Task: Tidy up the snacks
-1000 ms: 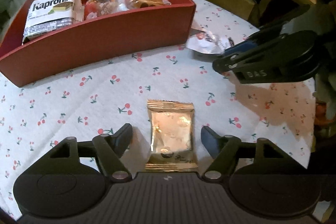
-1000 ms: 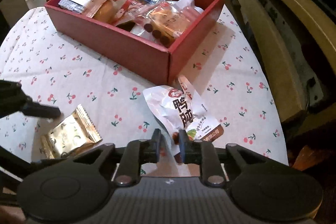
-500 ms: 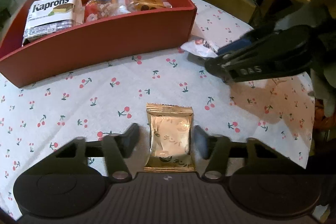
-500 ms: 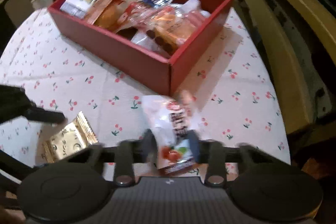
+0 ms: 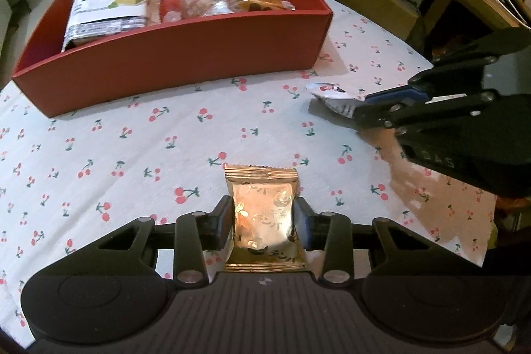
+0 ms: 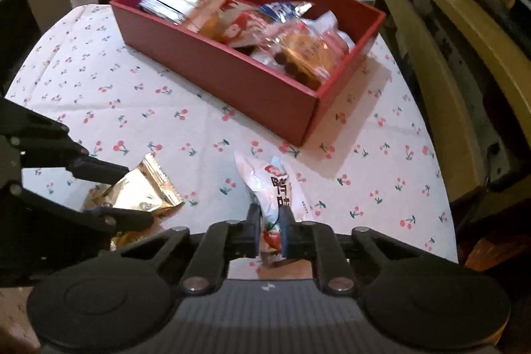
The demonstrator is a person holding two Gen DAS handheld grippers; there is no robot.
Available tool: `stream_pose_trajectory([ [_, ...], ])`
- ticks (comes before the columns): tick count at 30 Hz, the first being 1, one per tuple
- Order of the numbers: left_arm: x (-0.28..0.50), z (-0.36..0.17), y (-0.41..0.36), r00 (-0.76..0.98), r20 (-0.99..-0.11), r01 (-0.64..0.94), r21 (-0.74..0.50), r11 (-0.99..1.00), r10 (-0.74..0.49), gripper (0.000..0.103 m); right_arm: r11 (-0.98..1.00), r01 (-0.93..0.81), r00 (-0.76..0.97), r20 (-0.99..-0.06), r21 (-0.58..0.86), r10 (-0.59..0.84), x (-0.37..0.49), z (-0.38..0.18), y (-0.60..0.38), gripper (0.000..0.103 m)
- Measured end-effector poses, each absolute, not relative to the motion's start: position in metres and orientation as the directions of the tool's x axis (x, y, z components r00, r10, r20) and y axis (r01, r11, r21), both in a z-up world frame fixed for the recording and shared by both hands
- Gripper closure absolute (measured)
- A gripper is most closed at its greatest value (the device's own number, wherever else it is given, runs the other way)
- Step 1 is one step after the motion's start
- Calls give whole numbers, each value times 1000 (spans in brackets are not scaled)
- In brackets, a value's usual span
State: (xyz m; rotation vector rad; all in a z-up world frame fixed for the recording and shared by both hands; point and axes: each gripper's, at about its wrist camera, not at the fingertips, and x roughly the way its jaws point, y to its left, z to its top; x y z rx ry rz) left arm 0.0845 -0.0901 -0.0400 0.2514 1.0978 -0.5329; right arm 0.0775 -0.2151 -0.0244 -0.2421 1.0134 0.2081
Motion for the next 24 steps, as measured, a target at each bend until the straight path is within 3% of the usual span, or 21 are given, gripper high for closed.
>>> stream_pose_trajectory([
  [7,84,-42,-86,345,-897,522,-62,851,-277,55,935,-331,488,-871,-129,52,74,-34,-201,78],
  [8,84,-42,-86,344,-897,523,-64,850,-279,55,934,-333,489,-871,-131,52,74,-35,-201,73],
  [10,84,-42,-85,341,-896,527,-67,847,-283,54,934,-333,489,-871,-132,52,77,-35,-201,51],
  [11,85,-42,-85,339,-896,531,-68,844,-286,54,935,-331,489,-870,-124,58,78,-35,-203,34],
  [12,85,-42,-85,337,-896,534,-70,843,-288,54,935,-336,481,-874,-111,69,81,-36,-204,28],
  [14,85,-43,-84,332,-895,541,-76,837,-296,53,937,-340,452,-888,-82,87,86,-41,-207,25],
  [16,84,-43,-83,331,-895,549,-75,833,-299,53,939,-338,430,-898,-67,90,88,-48,-207,28],
  [19,82,-43,-84,335,-894,556,-66,829,-296,53,936,-348,443,-890,-60,108,82,-45,-202,62],
  [24,79,-42,-85,338,-896,550,-60,833,-287,54,923,-362,480,-875,-134,62,72,-41,-190,69],
])
